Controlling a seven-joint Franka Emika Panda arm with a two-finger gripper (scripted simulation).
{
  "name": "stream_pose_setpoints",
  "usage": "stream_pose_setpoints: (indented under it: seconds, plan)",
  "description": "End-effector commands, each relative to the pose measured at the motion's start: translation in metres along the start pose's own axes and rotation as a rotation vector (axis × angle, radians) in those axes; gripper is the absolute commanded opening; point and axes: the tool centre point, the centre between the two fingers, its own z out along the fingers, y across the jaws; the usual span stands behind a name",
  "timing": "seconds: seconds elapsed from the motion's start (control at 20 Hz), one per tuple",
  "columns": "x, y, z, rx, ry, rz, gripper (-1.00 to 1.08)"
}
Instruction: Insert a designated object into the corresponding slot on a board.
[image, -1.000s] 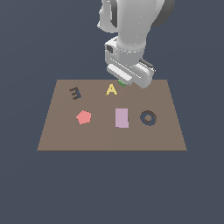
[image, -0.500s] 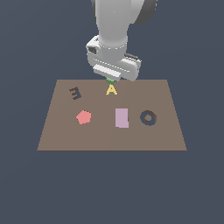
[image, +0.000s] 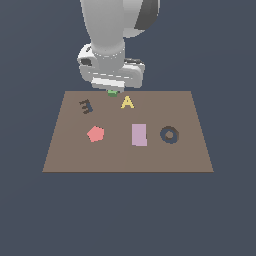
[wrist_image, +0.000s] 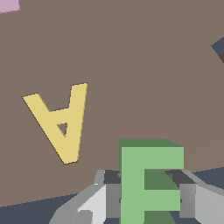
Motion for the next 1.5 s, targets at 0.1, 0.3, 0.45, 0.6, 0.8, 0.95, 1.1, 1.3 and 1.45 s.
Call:
stream_pose_setpoints:
  seconds: [0.1, 0.3, 0.45, 0.6, 0.8, 0.95, 1.1, 1.3, 1.45]
  plan:
    - [0.012, 0.023, -0.001, 0.000, 0.000, -0.135, -1.00]
    - [0.025, 0.042, -0.001, 0.000, 0.000, -0.252, -1.00]
    - [0.035, 0.053, -0.001, 0.000, 0.000, -0.332, -1.00]
    - [0.045, 0.063, -0.002, 0.000, 0.000, -0.403, -1.00]
    - [0.057, 0.073, -0.002, 0.000, 0.000, -0.484, -1.00]
    - [0.065, 0.078, -0.002, 0.000, 0.000, -0.534, -1.00]
    - [0.072, 0.082, -0.002, 0.000, 0.000, -0.575, -1.00]
    - [0.079, 0.085, -0.002, 0.000, 0.000, -0.613, -1.00]
    - [0.082, 0.086, -0.002, 0.000, -0.001, -0.629, -1.00]
